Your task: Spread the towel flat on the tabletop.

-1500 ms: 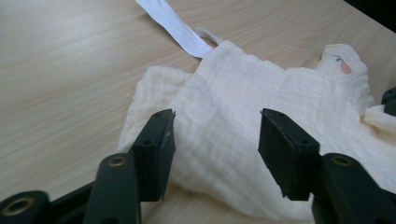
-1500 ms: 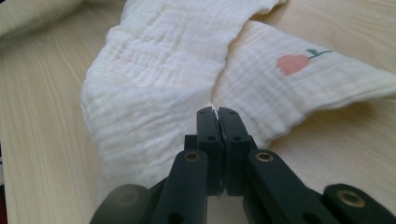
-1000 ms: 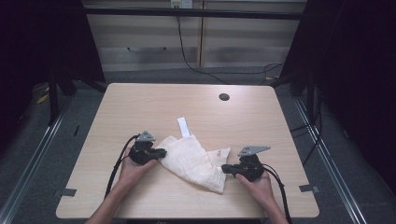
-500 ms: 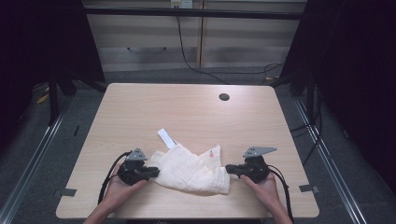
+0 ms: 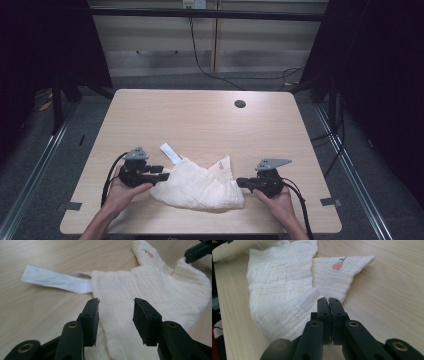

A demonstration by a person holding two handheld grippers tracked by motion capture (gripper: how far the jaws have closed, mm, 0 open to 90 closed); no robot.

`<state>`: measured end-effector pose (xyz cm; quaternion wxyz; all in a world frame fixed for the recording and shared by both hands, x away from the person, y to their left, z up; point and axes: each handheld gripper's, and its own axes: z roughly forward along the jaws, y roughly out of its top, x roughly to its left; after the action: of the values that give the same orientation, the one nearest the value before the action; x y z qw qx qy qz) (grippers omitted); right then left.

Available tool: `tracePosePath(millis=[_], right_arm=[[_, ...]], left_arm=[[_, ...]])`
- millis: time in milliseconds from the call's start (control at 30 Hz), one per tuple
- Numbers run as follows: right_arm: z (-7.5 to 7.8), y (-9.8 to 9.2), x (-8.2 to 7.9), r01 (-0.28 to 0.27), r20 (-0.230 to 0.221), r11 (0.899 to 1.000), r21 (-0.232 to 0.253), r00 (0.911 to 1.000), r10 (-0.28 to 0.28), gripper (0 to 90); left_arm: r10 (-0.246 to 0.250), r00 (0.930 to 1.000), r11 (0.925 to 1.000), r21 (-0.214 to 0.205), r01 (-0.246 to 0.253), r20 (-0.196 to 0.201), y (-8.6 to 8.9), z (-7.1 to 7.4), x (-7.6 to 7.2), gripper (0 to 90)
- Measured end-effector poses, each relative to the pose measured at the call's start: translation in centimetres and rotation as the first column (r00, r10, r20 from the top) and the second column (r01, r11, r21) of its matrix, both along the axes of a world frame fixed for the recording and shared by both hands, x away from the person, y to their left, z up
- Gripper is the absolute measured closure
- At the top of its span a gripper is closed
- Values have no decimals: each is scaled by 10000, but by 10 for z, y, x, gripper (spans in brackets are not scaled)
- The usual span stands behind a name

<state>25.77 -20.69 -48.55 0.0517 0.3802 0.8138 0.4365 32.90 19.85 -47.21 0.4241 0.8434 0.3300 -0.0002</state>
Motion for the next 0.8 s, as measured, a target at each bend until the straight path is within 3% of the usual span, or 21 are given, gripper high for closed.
tracePosePath(millis=[133, 300, 367, 433, 600, 800], right_arm=[[1, -2, -1, 31, 24, 10000, 15, 10000, -32, 884], [-2, -4, -1, 45, -56, 9999, 92, 10000, -45, 884], [-1, -3, -1, 38, -38, 9999, 135, 10000, -37, 883], [-1, -4, -2, 34, -27, 9999, 170, 10000, -33, 883], [-1, -5, -1, 61, -81, 9998, 185, 9999, -59, 883], [-2, -5, -1, 17, -79, 9998, 196, 10000, -15, 882]], left_arm=[[459, 9989, 9989, 85, -459, -16, -14, -11, 27, 557], [112, 9997, 9997, 198, -115, 195, -35, -6, 42, 614], [99, 9996, 9988, 468, -112, 269, -42, -5, 49, 641], [169, 9998, 9985, 511, -174, 98, -45, -9, 56, 651], [-113, 9999, 9949, 1003, 103, 93, -53, -18, 59, 643], [-328, 9991, 9938, 1071, 297, 270, -61, -22, 59, 645]])
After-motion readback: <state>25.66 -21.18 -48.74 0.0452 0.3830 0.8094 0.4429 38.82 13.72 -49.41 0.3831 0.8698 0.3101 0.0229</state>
